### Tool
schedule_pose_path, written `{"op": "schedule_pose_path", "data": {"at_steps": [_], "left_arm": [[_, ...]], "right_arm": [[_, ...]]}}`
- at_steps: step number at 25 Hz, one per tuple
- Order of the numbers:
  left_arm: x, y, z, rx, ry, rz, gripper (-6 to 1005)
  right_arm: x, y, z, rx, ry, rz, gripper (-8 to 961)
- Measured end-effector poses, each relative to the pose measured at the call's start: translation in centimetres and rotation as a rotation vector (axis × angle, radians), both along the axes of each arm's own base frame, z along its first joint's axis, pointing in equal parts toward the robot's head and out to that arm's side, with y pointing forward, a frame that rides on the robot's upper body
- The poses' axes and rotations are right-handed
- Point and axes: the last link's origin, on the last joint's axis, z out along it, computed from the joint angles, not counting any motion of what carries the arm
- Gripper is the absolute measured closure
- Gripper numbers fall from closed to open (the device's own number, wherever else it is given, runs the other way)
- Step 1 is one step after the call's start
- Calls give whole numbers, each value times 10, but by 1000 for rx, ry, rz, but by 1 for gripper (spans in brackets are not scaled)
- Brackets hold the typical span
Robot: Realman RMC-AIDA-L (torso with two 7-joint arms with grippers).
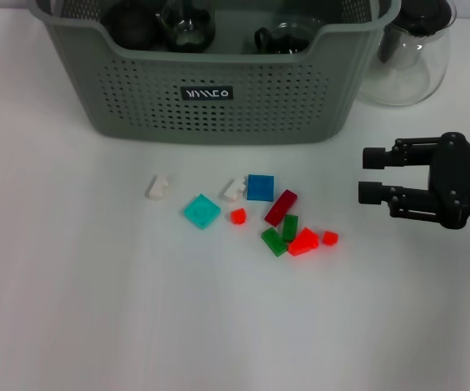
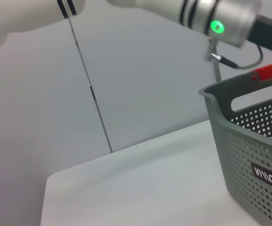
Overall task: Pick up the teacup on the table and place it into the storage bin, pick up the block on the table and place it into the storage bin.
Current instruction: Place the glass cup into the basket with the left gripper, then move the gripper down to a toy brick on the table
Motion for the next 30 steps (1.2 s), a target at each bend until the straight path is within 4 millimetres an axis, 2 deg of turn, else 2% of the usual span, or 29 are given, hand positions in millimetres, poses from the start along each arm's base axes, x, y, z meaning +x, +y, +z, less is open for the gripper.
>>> {"op": "schedule_pose_path", "data": {"at_steps": [5,11,17,23,28,30], "left_arm": [[-9,11,-16,52,80,73,961],[-11,18,-19,66,114,128,961],[-13,18,-23,54,121,144,961],[-25,18,-35,63,143,165,898],[-24,19,-33,81,124,174,846],[-21,19,-24,80,87,184,743]], "right_arm": [[-1,0,0,-1,1,0,419],[-1,1,0,-1,1,1,419],[-1,1,0,-3,1,-3,419],[0,-1,-1,-4,2,-4,419],[1,-2,-2,-8,1,-7,419],[1,-2,-1,-8,3,-8,419]]}}
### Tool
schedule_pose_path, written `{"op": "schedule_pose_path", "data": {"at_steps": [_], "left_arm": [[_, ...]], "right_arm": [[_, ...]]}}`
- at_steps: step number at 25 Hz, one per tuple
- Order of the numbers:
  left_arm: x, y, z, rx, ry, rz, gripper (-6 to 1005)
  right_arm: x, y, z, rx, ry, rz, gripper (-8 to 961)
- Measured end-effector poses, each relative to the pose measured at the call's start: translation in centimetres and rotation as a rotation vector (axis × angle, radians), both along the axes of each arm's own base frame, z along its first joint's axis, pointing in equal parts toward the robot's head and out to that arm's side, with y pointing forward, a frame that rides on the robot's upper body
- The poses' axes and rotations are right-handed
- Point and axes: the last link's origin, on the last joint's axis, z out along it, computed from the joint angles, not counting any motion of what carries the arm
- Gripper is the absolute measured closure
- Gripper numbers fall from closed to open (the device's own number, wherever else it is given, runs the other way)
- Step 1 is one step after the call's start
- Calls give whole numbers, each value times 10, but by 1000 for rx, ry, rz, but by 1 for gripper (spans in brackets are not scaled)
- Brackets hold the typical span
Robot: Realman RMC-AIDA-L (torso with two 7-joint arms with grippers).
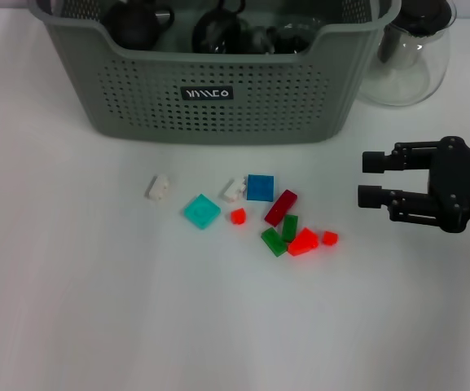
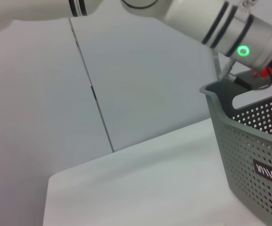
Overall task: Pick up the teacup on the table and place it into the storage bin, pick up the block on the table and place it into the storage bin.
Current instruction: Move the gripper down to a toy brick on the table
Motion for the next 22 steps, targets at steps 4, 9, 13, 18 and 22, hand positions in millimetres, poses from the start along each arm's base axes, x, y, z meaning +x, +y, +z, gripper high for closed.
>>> {"op": "schedule_pose_path", "data": {"at_steps": [4,9,13,18,22], "left_arm": [[11,-19,31,-29,-165,-53,679],[15,-61,91,-109,-496,-241,557],[-13,-113,143,-128,-780,-505,403],[-67,-173,151,-132,-782,-651,230],[-115,-203,109,-150,-592,-629,184]], "right_arm": [[1,-1,2,0,1,1,419],[1,0,2,2,-1,0,419],[2,0,1,2,1,-4,419],[2,1,2,9,6,-5,419],[-1,4,4,31,25,-9,419]]}}
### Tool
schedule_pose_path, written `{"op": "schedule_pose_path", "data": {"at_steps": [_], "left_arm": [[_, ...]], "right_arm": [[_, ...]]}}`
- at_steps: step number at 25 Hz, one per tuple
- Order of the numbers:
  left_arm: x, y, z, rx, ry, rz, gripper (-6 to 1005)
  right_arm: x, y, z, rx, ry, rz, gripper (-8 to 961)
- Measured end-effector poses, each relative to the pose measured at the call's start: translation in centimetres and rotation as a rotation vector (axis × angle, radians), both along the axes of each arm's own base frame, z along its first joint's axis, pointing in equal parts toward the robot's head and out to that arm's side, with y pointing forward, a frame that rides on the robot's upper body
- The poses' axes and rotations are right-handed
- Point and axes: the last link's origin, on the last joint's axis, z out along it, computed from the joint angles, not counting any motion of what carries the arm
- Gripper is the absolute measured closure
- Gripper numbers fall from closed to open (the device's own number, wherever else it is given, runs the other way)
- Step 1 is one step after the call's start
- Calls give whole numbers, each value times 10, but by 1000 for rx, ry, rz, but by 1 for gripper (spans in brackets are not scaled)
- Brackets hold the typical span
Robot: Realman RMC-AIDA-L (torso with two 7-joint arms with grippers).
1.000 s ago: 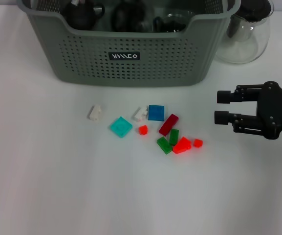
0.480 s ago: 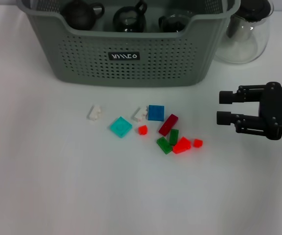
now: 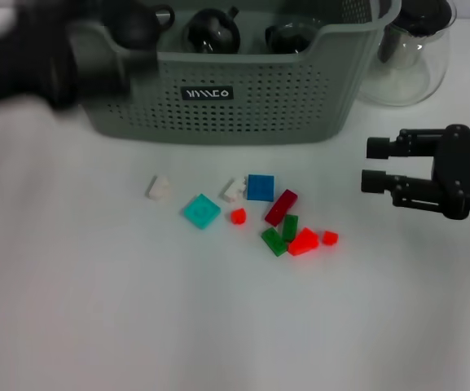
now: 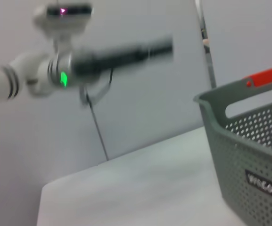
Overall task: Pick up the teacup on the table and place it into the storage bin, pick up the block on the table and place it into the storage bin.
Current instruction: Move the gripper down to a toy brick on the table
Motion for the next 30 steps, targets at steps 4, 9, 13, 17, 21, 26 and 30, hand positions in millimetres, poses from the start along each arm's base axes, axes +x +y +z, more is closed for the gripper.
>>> {"op": "schedule_pose_path", "data": {"at_steps": [4,9,13,17,21,26,30], "left_arm": [[-37,-18,-50,-68,95,18,185],[-68,-17,-103,-75,199,132,186],[-77,-22,-128,-35,233,131,187],[-90,-13,-130,64,238,243,188],[-101,-10,-126,112,250,318,189],[-106,-14,-128,122,267,328,212],[-105,-19,-135,129,281,297,294]], "right_arm": [[0,2,2,16,22,-17,419],[0,3,2,14,24,-20,419],[2,2,2,14,26,-27,419],[3,2,2,17,26,-29,419],[3,3,2,17,22,-29,419],[3,3,2,17,21,-30,419],[2,2,2,14,22,-27,419]]}}
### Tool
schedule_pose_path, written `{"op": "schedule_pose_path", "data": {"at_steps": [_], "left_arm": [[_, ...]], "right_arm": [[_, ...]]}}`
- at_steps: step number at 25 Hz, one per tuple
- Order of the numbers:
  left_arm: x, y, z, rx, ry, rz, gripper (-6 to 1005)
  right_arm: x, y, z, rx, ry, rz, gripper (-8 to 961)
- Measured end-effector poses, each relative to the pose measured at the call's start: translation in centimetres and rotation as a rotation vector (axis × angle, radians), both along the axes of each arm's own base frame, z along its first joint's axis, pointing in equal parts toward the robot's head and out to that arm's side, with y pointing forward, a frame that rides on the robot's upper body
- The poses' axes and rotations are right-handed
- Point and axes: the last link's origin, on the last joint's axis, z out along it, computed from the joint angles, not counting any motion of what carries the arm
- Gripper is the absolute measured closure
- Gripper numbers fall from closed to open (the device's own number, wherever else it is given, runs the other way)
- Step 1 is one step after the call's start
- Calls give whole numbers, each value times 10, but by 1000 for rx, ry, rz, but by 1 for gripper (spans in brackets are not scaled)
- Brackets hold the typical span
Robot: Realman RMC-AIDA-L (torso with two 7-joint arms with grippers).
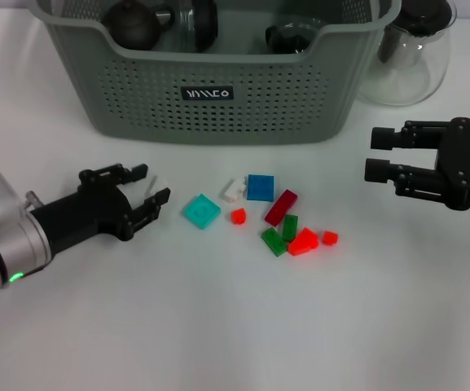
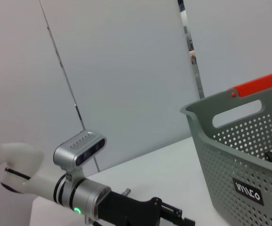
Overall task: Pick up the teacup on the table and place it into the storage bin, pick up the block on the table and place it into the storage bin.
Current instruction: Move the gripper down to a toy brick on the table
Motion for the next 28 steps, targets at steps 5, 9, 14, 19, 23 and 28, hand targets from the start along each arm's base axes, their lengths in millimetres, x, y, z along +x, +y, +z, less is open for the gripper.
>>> {"op": "schedule_pose_path", "data": {"at_steps": [5,9,14,19,23,28], "left_arm": [[-2,-1,-5,0,17,4,397],[-2,-1,-6,1,25,2,506],[-4,-1,-11,25,51,-1,566],[-7,2,-12,43,73,23,567],[-7,5,-10,64,59,41,570],[-6,3,-13,52,56,30,572]], "right_arm": [[0,-1,0,-3,2,0,419],[0,-1,0,-3,3,-2,419],[1,-1,0,-4,4,-5,419],[1,-1,0,-5,7,-9,419],[1,-2,0,-4,9,-11,419],[0,-1,0,-6,10,-8,418]]}}
